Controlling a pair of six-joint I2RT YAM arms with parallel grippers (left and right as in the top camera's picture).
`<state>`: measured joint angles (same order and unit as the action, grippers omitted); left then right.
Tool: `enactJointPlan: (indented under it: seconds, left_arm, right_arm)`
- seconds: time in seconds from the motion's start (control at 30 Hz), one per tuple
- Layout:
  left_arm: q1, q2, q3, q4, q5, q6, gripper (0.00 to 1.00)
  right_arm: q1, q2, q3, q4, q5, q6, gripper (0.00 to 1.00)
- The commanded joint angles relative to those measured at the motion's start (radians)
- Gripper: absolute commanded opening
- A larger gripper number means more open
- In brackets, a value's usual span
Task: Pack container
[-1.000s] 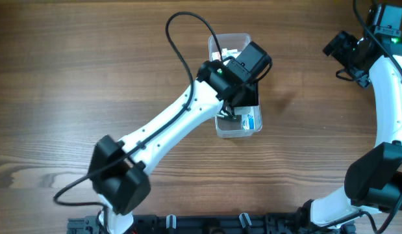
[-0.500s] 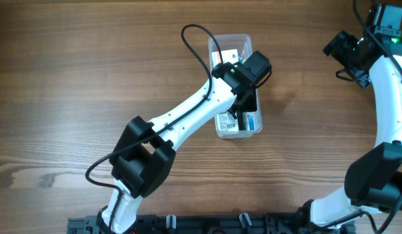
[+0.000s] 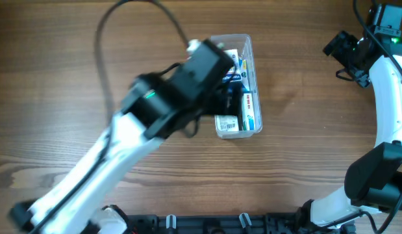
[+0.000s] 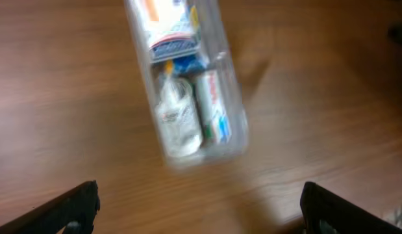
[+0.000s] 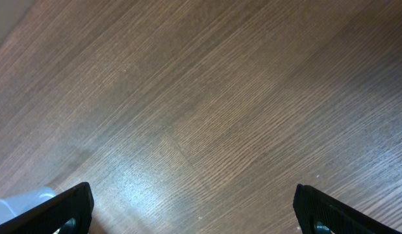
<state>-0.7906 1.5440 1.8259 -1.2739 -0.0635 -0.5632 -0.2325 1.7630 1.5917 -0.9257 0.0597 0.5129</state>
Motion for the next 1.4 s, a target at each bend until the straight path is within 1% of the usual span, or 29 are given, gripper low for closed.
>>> enactJointPlan:
  seconds: [0.0,0.03,0.1,0.17,0.23,0.3,0.4,0.6,0.63,0.7,0.73,0.8,0.87,0.9,0.97,1.0,1.1,1.2,1.27,1.37]
  left_arm:
    - [0.0,-0.108,0.007,-0.133,-0.018,0.036,1.0]
    - [-0.008,-0.15,-0.002,-0.171,-0.029,0.036,1.0]
    - [-0.042,-0.236,-0.055,-0.188,-0.043,0.036,1.0]
    - [-0.086,-0.337,-0.135,-0.151,-0.044,0.042,1.0]
    - [-0.137,-0.482,-0.267,-0.038,-0.044,0.085,1.0]
    - [-0.143,-0.555,-0.338,-0.016,-0.043,0.077,1.0]
    - [-0.144,-0.596,-0.359,-0.079,-0.023,0.077,1.0]
    - [-0.144,-0.593,-0.364,-0.106,-0.024,0.081,1.0]
    - [-0.143,-0.589,-0.37,-0.107,-0.024,0.099,1.0]
    - [-0.144,-0.579,-0.388,-0.085,-0.018,0.203,1.0]
    - [-0.158,-0.576,-0.412,-0.05,-0.012,0.258,1.0]
    - [-0.166,-0.585,-0.478,0.023,0.007,0.298,1.0]
    - [-0.142,-0.621,-0.597,0.131,0.009,0.312,1.0]
    - [-0.112,-0.661,-0.7,0.225,0.038,0.349,1.0]
    - [-0.031,-0.763,-0.909,0.433,0.115,0.427,1.0]
    - [0.02,-0.818,-1.011,0.539,0.151,0.446,1.0]
    - [0.225,-0.994,-1.316,0.872,0.246,0.452,1.0]
    - [0.404,-1.138,-1.539,1.12,0.297,0.451,1.0]
    - [0.485,-1.238,-1.636,1.211,0.3,0.452,1.0]
    - [0.58,-1.358,-1.676,1.218,0.299,0.452,1.0]
  right_arm:
    - [-0.002,0.002,0.001,0.002,-0.006,0.012,1.0]
    - [-0.002,0.002,0.001,0.002,-0.006,0.012,1.0]
    - [-0.002,0.002,0.001,0.002,-0.006,0.012,1.0]
    - [-0.002,0.002,0.001,0.002,-0.006,0.012,1.0]
    - [-0.002,0.002,0.001,0.002,-0.006,0.012,1.0]
    - [-0.002,0.002,0.001,0.002,-0.006,0.012,1.0]
    - [-0.002,0.002,0.001,0.002,-0.006,0.012,1.0]
    - [-0.002,0.002,0.001,0.002,-0.006,0.012,1.0]
    - [-0.002,0.002,0.001,0.002,-0.006,0.012,1.0]
    - [-0.002,0.002,0.001,0.002,-0.006,0.012,1.0]
    - [-0.002,0.002,0.001,0.002,-0.006,0.012,1.0]
    - [-0.002,0.002,0.001,0.002,-0.006,0.011,1.0]
    - [-0.002,0.002,0.001,0.002,-0.006,0.012,1.0]
    - [-0.002,0.002,0.001,0.002,-0.006,0.012,1.0]
    - [-0.002,0.002,0.001,0.002,-0.006,0.012,1.0]
    - [-0.002,0.002,0.001,0.002,-0.006,0.012,1.0]
    - [-0.002,0.002,0.001,0.002,-0.006,0.012,1.0]
    - [-0.002,0.002,0.001,0.002,-0.006,0.011,1.0]
    - [-0.002,0.002,0.001,0.002,-0.006,0.011,1.0]
    - [-0.002,0.002,0.001,0.002,-0.006,0.012,1.0]
